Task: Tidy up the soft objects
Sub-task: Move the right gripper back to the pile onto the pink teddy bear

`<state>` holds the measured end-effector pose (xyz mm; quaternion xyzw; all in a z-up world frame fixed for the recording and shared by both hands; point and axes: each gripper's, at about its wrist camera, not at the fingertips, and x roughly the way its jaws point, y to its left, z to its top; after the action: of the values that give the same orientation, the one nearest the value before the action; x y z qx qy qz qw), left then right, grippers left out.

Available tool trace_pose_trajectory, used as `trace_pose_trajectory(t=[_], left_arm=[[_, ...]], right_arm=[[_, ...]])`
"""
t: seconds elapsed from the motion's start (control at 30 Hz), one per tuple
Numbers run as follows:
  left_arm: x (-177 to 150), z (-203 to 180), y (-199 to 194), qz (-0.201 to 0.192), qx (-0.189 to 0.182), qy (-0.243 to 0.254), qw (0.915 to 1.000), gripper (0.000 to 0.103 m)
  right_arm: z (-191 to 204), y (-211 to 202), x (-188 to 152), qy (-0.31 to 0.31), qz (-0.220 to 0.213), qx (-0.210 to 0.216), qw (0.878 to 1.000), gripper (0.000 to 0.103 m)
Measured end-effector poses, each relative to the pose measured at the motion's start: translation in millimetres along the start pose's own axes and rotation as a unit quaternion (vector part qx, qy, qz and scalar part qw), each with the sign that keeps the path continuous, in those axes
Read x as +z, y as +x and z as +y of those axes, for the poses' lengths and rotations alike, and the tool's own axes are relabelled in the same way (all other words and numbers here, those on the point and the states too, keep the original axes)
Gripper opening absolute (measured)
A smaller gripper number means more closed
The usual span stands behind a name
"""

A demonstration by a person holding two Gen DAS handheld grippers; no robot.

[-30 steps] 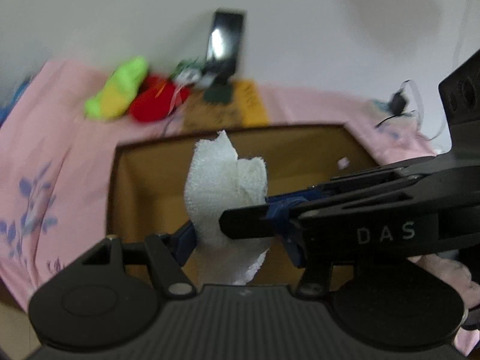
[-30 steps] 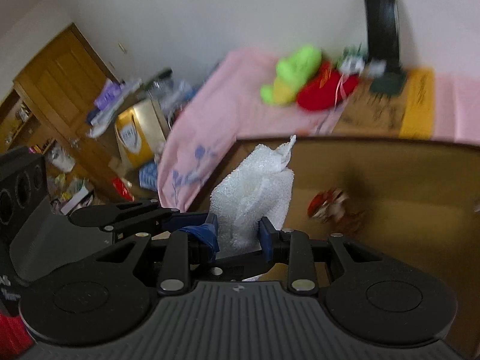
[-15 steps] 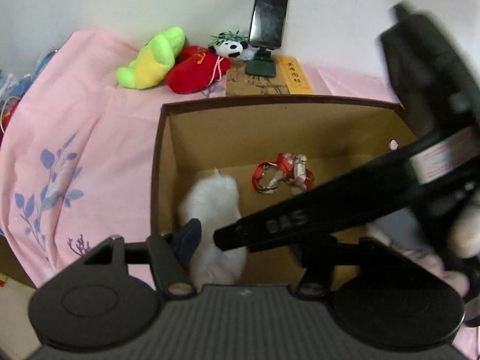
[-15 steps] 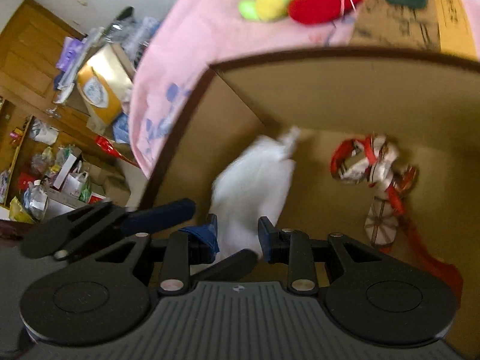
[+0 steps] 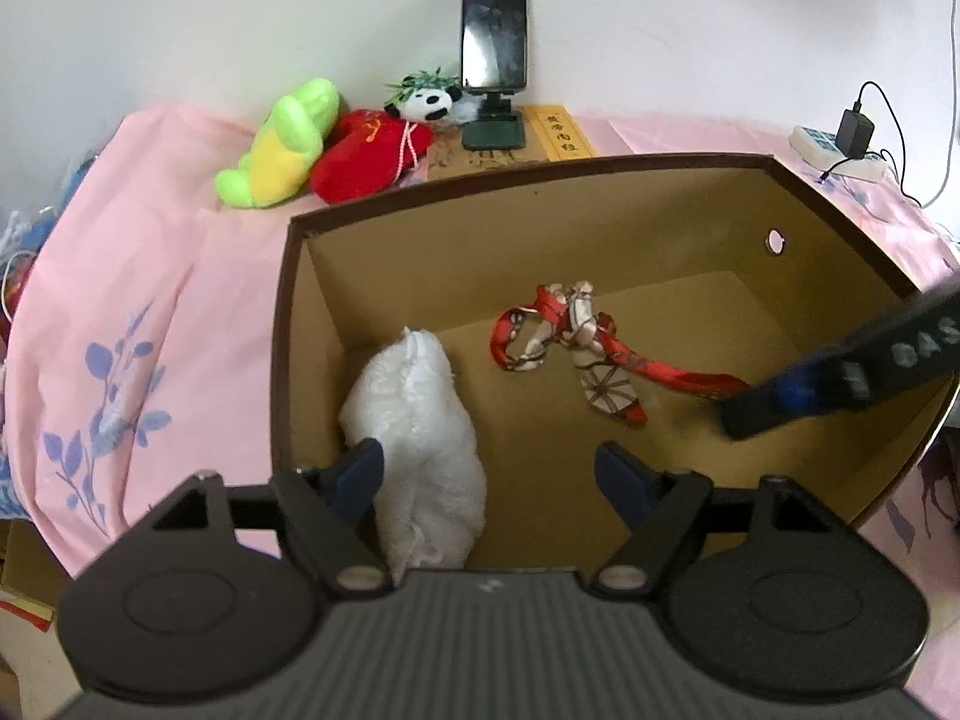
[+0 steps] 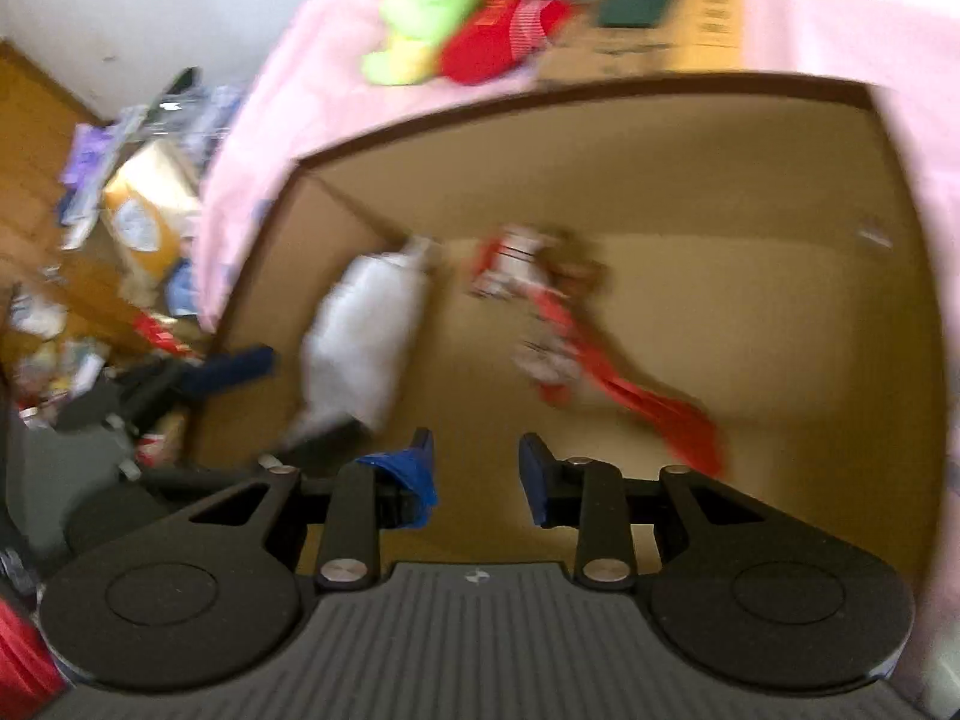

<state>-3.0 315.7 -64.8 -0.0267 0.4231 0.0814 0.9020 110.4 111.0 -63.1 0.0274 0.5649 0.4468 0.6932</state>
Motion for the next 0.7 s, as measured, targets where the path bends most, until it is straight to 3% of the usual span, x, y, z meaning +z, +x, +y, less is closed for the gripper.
trace_pose_trajectory(t=[0.13, 0.2, 0.37, 0.5, 0.6, 0.7], left_arm=[[2, -3, 2, 0.010, -0.027, -0.011, 0.9995, 0.076], [2, -8, 3, 0.009, -0.022, -0.005, 0.9997, 0.076], [3, -9, 8, 0.009, -0.005, 0.003, 0.9999, 0.076], [0, -6, 5, 0.013, -0.015, 0.003, 0.9998, 0.076], [-3, -11, 1, 0.015, -0.022, 0.008, 0.9996, 0.077], [-6, -17, 2, 0.019, -0.013, 0.021, 0.9995, 0.078]], right_arm=[[-24, -20, -15, 0.034, 0.004, -0.068, 0.997, 0.014], [-32, -22, -19, 0.044, 0.012, -0.081, 0.996, 0.008], [-15, -14, -30, 0.040, 0.034, -0.123, 0.991, 0.011], [-12, -12, -44, 0.064, 0.049, -0.116, 0.990, 0.011], [-13, -17, -55, 0.091, 0.043, -0.094, 0.990, 0.010], [-12, -23, -59, 0.083, 0.017, -0.100, 0.991, 0.011]])
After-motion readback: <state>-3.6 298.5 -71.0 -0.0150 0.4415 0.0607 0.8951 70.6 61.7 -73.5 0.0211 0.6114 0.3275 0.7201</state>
